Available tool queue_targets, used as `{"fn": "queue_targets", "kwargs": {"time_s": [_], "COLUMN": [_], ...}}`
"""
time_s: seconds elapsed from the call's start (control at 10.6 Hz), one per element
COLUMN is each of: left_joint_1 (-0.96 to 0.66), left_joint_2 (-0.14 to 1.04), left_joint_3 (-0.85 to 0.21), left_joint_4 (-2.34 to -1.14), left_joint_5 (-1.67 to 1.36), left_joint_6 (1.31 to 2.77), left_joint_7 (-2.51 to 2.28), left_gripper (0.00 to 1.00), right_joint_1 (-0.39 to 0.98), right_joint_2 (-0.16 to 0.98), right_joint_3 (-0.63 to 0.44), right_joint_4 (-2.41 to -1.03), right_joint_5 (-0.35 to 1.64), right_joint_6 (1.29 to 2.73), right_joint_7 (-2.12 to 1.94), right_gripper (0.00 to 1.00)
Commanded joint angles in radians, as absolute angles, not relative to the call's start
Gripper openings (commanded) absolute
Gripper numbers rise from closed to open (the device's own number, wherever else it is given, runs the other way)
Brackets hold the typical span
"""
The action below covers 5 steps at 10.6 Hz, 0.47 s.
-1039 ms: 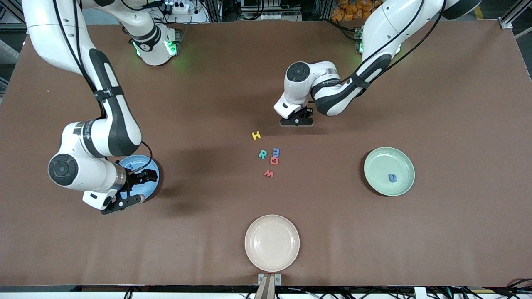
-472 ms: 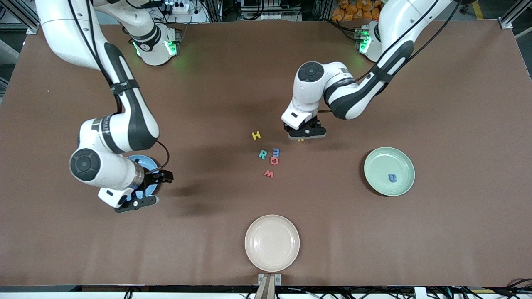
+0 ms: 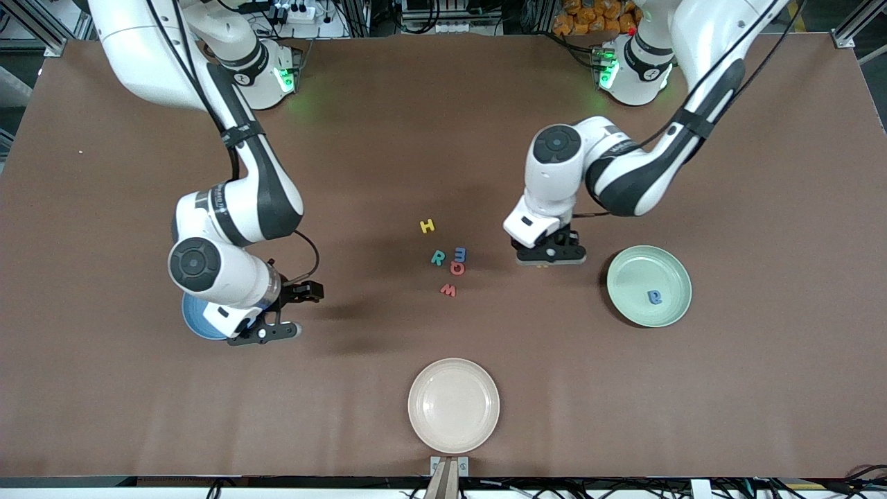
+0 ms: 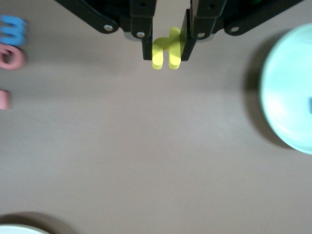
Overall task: Sort uppercase to blue plate, lowercase to green plate
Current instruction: 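Place the u on the green plate while the right gripper reaches the Q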
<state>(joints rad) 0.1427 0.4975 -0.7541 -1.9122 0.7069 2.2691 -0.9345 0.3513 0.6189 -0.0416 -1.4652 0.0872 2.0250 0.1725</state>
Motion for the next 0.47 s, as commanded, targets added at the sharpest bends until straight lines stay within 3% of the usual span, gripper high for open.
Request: {"fn": "queue_targets", "kwargs": {"time_s": [0.0,0.38], "left_joint_1": [0.26,0.483], "left_joint_2": [0.511,0.59], "left_joint_3": [-0.762,-0.756], "left_joint_4": [-1.901,-1.868], "left_joint_5": [0.71,0.71], "left_joint_6": [2.255,2.255], "left_joint_7": [-0.727,-0.357], "left_gripper": [0.0,0.0], "right_joint_1": [0.414,0.509], "right_joint_2": [0.711,0.787], "right_joint_3": [-0.046,-0.025], "right_joint_4": [-1.338,-1.309], "right_joint_5": [0.095,0.101], "right_joint_6": [2.029,2.152], "right_joint_7": [0.317,0.5], "right_gripper": [1.0,1.0]}}
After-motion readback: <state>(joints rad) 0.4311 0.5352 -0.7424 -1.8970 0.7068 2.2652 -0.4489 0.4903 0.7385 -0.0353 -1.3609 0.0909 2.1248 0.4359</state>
